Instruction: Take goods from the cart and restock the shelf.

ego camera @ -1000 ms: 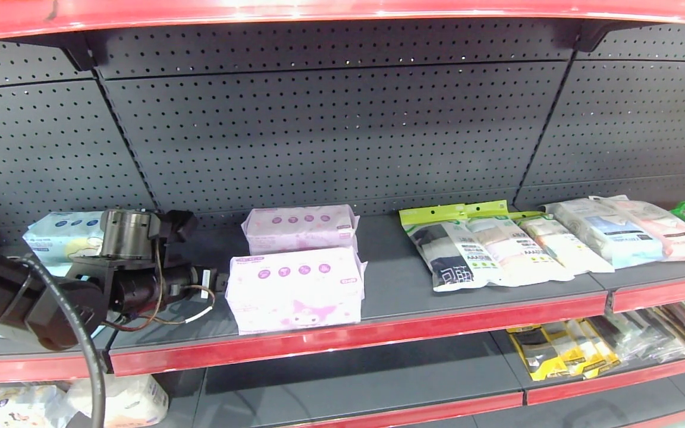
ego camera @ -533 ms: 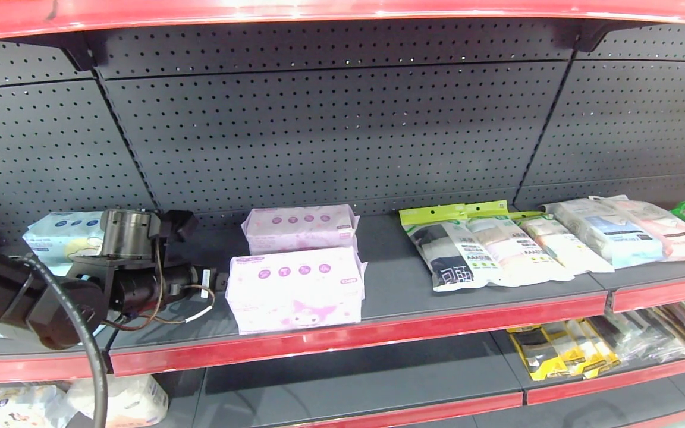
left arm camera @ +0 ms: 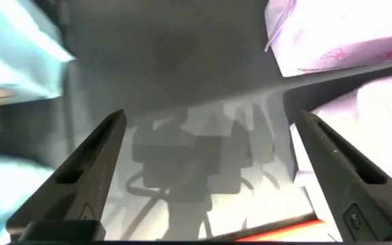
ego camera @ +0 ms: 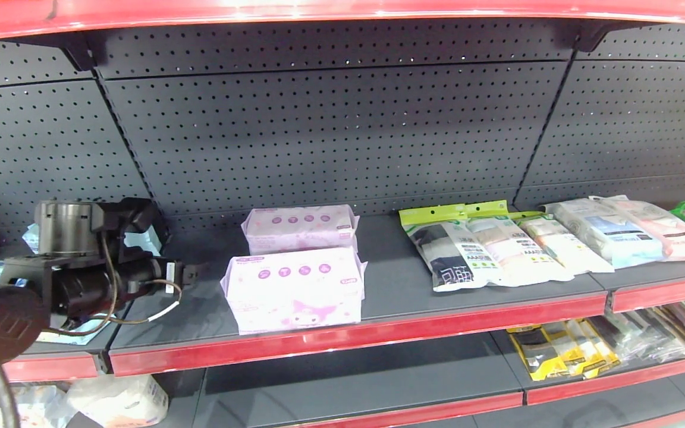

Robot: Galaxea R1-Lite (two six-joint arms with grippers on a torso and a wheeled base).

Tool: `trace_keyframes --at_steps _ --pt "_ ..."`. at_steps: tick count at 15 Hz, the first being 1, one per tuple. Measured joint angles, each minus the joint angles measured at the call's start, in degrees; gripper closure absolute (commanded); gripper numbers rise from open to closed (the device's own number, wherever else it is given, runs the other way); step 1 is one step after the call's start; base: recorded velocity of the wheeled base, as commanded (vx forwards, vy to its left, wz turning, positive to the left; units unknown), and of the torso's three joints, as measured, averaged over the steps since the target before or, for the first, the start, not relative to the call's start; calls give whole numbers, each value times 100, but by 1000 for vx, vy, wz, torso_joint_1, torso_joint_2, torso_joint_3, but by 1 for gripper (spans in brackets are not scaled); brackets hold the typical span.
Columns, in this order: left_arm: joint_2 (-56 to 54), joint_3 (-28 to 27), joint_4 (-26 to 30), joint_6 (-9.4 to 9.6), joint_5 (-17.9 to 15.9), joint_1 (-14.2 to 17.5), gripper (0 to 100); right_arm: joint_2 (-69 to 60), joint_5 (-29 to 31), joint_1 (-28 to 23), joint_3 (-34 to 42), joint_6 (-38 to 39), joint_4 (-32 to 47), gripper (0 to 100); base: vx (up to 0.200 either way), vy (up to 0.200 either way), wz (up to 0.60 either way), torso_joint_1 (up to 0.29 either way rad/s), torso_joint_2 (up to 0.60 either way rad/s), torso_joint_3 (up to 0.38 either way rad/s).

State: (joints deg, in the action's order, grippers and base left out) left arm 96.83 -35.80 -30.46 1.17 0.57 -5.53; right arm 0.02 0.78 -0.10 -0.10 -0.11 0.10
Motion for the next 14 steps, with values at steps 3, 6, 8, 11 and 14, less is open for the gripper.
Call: trace_keyframes --at_steps 3,6,8,11,14 --pt "-791 452 226 63 -24 138 0 0 0 0 0 0 0 0 0 0 0 0 0 0" --pt "-1779 689 1005 77 -52 361 0 0 1 0 0 -2 0 0 0 0 0 0 0 0" --pt "-2622 817 1597 77 -106 535 0 0 1 2 0 4 0 0 0 0 0 0 0 0" --pt "-4111 1172 2110 77 -218 716 0 0 0 -1 0 -2 0 0 0 0 0 0 0 0" --pt "-5593 1649 2406 77 -289 807 0 0 1 2 0 -2 0 0 0 0 0 0 0 0"
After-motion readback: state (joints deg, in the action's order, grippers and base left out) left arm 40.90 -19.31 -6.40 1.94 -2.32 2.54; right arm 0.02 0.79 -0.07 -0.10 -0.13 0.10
